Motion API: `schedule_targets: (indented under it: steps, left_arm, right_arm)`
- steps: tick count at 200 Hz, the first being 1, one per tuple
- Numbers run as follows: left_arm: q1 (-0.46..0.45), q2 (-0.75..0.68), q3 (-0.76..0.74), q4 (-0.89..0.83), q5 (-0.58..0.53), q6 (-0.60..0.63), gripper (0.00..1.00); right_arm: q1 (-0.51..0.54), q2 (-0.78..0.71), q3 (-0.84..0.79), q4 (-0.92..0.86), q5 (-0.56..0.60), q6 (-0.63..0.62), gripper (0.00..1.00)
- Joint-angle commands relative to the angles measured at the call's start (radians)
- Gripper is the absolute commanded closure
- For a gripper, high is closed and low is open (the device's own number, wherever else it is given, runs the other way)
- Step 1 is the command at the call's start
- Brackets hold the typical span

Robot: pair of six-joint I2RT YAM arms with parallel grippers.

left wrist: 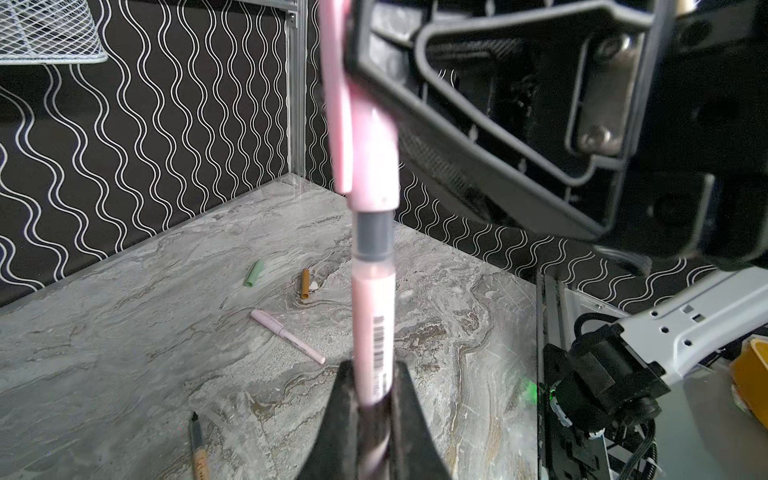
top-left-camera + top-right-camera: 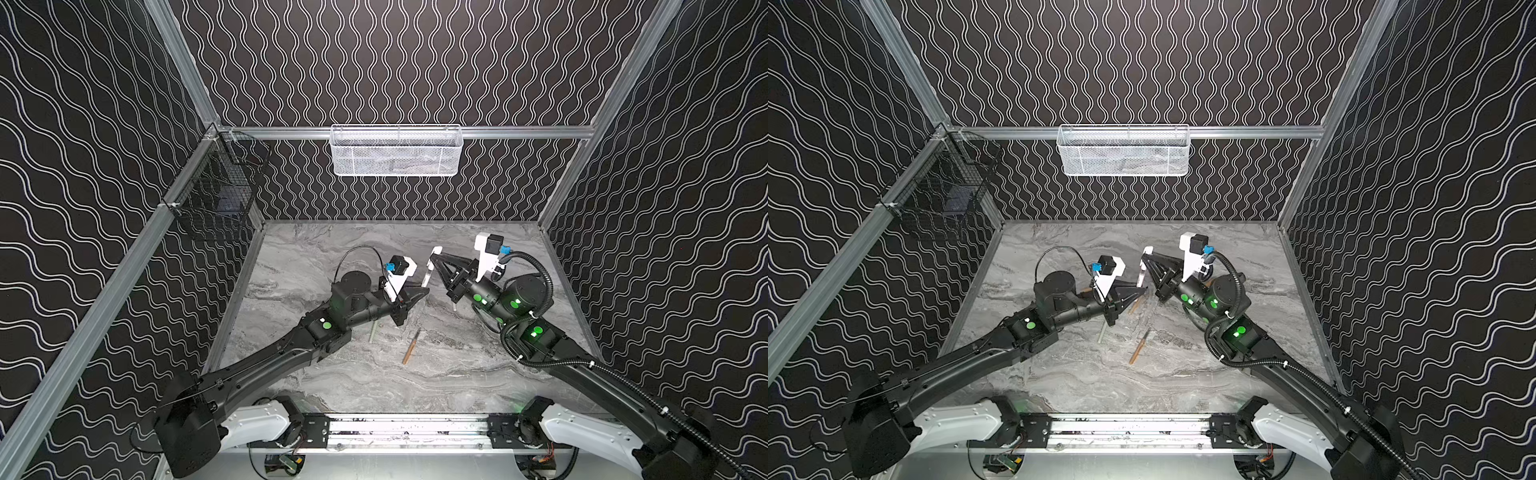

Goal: Insert the pens into the pen caps
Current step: 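Lower the pink cap onto the pen tip held by the left gripper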

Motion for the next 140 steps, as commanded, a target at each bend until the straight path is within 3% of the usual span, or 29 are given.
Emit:
schedule_targets:
  steps: [1, 36, 68, 97, 120, 140]
  left_arm:
    - [-0.002, 0.003, 0.002, 0.043, 0.010, -0.010, 1.00]
    - [-0.002, -0.001, 0.002, 0.041, 0.002, -0.007, 1.00]
    - [-0.001, 0.004, 0.004, 0.040, -0.002, -0.003, 1.00]
    - [-0.001, 0.005, 0.003, 0.035, -0.017, 0.015, 1.00]
    - [-0.001, -0.002, -0.001, 0.032, -0.042, 0.043, 1.00]
    - [-0.001, -0.016, -0.019, 0.050, -0.074, 0.071, 1.00]
  right_arm:
    - [0.004, 0.006, -0.001, 0.015, -0.020, 0.013, 0.89]
    - [0.011, 0.001, 0.011, -0.031, -0.021, -0.005, 0.84]
    - [0.010, -0.015, 0.037, -0.117, -0.015, -0.021, 0.65]
    - [0.009, -0.031, 0.089, -0.232, -0.006, -0.052, 0.56]
    - [0.009, -0.045, 0.138, -0.324, 0.035, -0.071, 0.55]
    - [0.009, -0.040, 0.206, -0.440, 0.114, -0.072, 0.61]
